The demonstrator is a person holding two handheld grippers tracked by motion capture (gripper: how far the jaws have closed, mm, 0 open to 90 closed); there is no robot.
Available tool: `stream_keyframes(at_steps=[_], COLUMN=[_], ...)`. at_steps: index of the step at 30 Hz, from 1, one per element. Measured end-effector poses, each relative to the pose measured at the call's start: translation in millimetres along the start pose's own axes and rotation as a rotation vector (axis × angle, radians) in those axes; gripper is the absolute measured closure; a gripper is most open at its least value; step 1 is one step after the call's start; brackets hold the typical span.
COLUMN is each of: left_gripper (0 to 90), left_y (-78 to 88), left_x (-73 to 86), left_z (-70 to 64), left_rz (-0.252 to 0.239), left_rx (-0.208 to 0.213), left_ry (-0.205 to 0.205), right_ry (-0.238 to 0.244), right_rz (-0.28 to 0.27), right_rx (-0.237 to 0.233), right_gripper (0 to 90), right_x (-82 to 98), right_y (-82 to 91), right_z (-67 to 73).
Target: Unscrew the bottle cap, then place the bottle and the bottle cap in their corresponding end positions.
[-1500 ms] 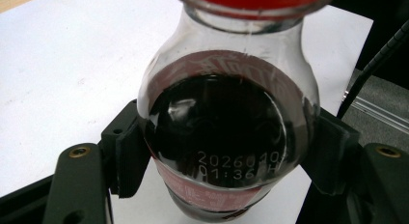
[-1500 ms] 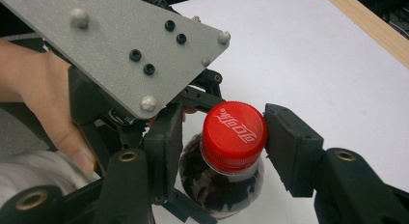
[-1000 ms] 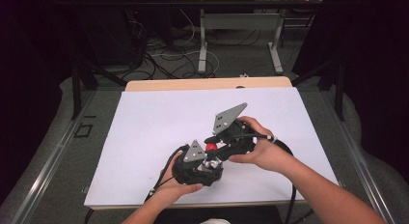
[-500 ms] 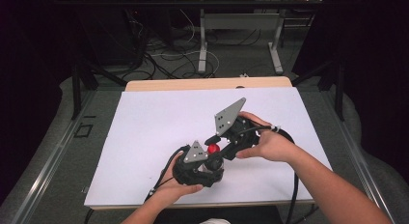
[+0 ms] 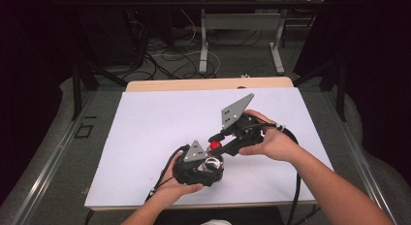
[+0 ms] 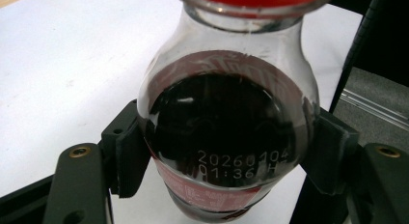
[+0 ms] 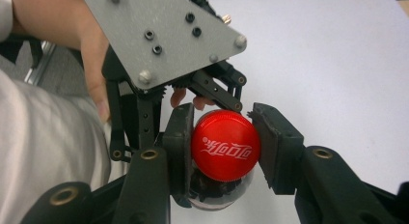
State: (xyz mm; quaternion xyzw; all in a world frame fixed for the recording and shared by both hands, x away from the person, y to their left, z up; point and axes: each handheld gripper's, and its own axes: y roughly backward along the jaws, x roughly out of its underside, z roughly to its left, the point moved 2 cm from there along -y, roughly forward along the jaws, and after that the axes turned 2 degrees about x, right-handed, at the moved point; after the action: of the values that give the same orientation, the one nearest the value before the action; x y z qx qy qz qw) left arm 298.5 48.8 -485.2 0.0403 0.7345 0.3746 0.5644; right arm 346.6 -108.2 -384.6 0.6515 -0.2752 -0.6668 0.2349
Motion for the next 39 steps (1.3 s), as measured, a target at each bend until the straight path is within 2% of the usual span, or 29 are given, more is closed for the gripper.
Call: stream_keyframes(at_steps=[1,3,4,5,7,10,11,14,15,17,21,22,23,25,28,29,31,33,37,39], left_gripper=[29.9,29.9,29.9,29.9,29.8,29.9,29.9,29.9,29.9,29.9,29.9,29.9,29.9,29.9,29.9,29.9,29.9,29.9,29.9,29.9], left_y=[-0.5,0.3,0.3,0.9,1.8,3.5,2.8,2.4,1.8,0.8,1.0,1.0,1.1,1.9,1.1,0.0,-0.7,-2.6,-7.4,-11.4], left_x=[0.4,0.9,0.6,1.0,0.6,1.1,1.5,2.0,2.0,1.4,-2.4,-4.1,-5.5,-10.0,-19.3,-22.2,-29.5,-36.1,-50.6,-57.7], left_z=[0.6,1.5,3.3,3.1,6.5,10.3,11.6,16.5,17.9,21.0,29.5,31.8,33.6,38.8,46.8,48.1,53.2,57.9,69.4,73.7], left_rz=[-0.01,-0.004,-0.01,-0.009,-0.01,-0.001,-0.008,-0.008,-0.012,-0.015,-0.009,-0.013,-0.016,-0.024,-0.028,-0.037,-0.033,-0.038,-0.036,-0.046], left_rx=[-0.012,-0.009,-0.015,-0.014,-0.027,-0.021,-0.038,-0.042,-0.044,-0.049,-0.063,-0.068,-0.067,-0.081,-0.091,-0.094,-0.1,-0.105,-0.116,-0.121], left_ry=[0.005,0.019,0.012,0.03,0.019,0.034,0.036,0.044,0.053,0.06,0.058,0.065,0.073,0.072,0.068,0.078,0.081,0.086,0.084,0.103], right_ry=[-0.003,-0.017,-0.02,-0.03,-0.046,-0.051,-0.069,-0.08,-0.103,-0.116,-0.157,-0.183,-0.177,-0.2,-0.223,-0.229,-0.226,-0.261,-0.293,-0.309], right_rz=[-0.006,0.001,0.005,0.006,0.013,0.016,0.015,0.023,0.031,0.041,0.051,0.051,0.049,0.053,0.055,0.058,0.057,0.057,0.055,0.052], right_rx=[0.015,0.03,0.038,0.046,0.062,0.09,0.103,0.122,0.136,0.162,0.21,0.22,0.238,0.264,0.261,0.266,0.271,0.285,0.303,0.312], right_gripper=[60.9,60.9,60.9,61.0,61.0,61.0,61.0,61.0,61.0,61.1,61.1,61.1,61.1,61.1,61.1,61.1,61.1,61.1,61.1,61.1], right_x=[-0.1,0.8,1.8,3.0,5.5,10.2,11.5,16.6,18.1,21.7,28.9,30.6,32.4,35.3,39.9,41.6,44.3,47.0,52.5,55.3], right_y=[2.1,5.2,6.1,6.8,8.7,10.2,9.8,10.3,10.2,9.4,9.2,8.8,8.8,9.0,8.8,8.3,7.2,7.3,8.1,8.5], right_z=[-0.4,-2.1,-3.3,-3.9,-5.4,-8.8,-9.1,-11.5,-11.2,-12.6,-14.8,-14.0,-15.0,-15.0,-15.1,-15.0,-16.5,-16.5,-20.6,-22.0])
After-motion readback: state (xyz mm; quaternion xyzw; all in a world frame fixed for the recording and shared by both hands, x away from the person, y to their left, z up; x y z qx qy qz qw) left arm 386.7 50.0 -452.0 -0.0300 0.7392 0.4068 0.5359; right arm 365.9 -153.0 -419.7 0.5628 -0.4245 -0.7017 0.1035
